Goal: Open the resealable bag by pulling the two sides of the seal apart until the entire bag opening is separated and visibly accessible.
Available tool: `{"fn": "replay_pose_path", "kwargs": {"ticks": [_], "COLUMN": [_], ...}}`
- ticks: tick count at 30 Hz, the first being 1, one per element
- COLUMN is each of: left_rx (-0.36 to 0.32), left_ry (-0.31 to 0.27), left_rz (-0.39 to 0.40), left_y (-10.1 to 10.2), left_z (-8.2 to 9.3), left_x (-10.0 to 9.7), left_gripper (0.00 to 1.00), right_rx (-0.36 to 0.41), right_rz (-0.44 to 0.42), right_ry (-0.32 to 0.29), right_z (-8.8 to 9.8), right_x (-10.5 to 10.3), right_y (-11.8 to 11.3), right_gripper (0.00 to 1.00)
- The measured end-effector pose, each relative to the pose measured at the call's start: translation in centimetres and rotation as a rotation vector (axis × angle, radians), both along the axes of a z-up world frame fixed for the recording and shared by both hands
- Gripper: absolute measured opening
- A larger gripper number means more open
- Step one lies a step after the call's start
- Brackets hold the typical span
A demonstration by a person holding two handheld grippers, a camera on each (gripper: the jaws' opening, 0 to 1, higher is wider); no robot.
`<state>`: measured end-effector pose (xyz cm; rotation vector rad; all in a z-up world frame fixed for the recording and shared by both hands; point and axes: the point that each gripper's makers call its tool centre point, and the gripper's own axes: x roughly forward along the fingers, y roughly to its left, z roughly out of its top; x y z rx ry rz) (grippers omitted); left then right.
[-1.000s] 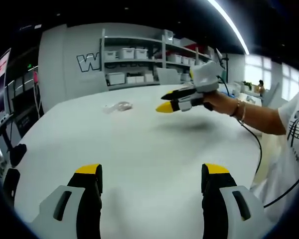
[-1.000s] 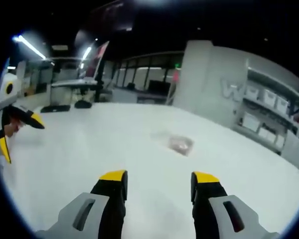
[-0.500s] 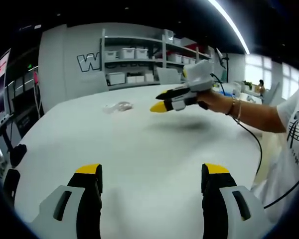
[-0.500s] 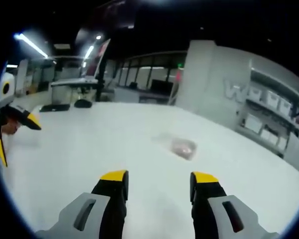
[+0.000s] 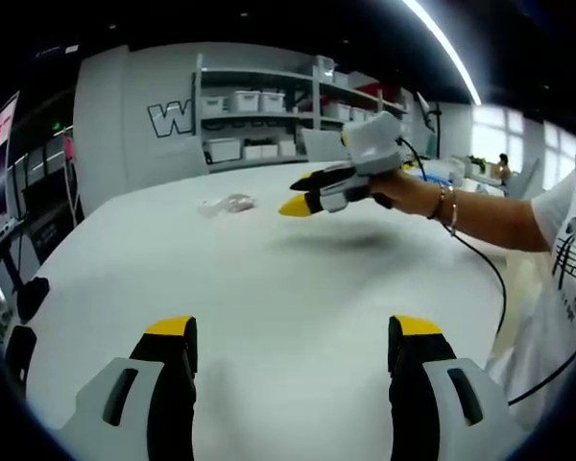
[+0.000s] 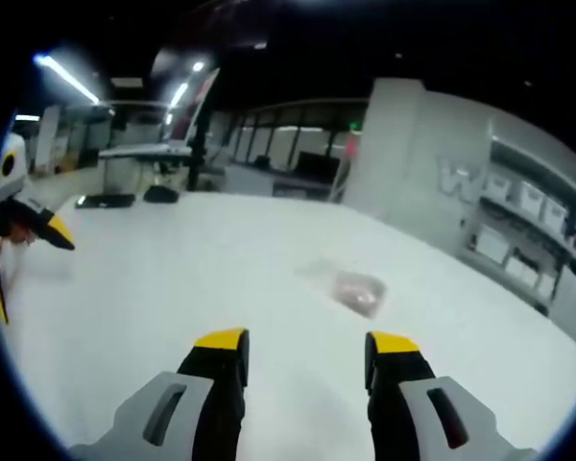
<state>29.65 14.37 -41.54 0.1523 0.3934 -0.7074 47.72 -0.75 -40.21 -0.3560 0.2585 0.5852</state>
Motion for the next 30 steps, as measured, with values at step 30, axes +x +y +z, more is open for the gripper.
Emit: {"fn": "replay_pose_path", "kwargs": {"ticks": [30], "left_rx": [0.0], "left_ry": [-0.001], "left_rz": [0.005], "left_y": [0.2], "left_z": [0.1], "left_x": [0.4], "left_gripper": [0.81], "right_rx": [-0.038], "right_rz": [0.026], "right_ry": [0.0], "right_z": [-0.4], "right_x": [1.9], "right_y": [1.3], "right_gripper": [0.46]}}
